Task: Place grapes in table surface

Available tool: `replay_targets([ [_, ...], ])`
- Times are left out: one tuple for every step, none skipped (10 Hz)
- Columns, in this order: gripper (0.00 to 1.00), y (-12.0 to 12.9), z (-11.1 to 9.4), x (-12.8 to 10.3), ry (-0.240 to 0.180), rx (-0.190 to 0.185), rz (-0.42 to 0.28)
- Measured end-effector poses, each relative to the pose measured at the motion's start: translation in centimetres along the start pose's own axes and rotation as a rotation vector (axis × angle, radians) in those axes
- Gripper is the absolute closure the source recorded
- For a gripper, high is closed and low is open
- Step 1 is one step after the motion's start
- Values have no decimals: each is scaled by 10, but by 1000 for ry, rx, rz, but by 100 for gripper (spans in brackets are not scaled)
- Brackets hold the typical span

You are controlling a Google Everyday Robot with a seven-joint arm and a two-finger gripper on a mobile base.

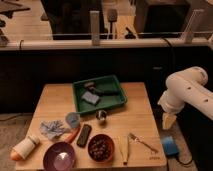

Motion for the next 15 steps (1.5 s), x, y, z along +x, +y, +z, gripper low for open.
replay_targets([
  [20, 0, 0, 0, 0, 0, 0],
  [20, 0, 0, 0, 0, 0, 0],
  [20, 0, 0, 0, 0, 0, 0],
  [20, 0, 0, 0, 0, 0, 0],
  [20, 0, 0, 0, 0, 0, 0],
  [20, 0, 0, 0, 0, 0, 0],
  [20, 0, 0, 0, 0, 0, 0],
  [20, 0, 0, 0, 0, 0, 0],
  [20, 0, 0, 0, 0, 0, 0],
  [20, 0, 0, 0, 0, 0, 0],
  [20, 0, 0, 0, 0, 0, 0],
  [20, 0, 0, 0, 0, 0, 0],
  [20, 0, 0, 0, 0, 0, 0],
  [20, 2, 0, -2, 3, -1, -8],
  [20, 6, -2, -8, 9, 1, -29],
])
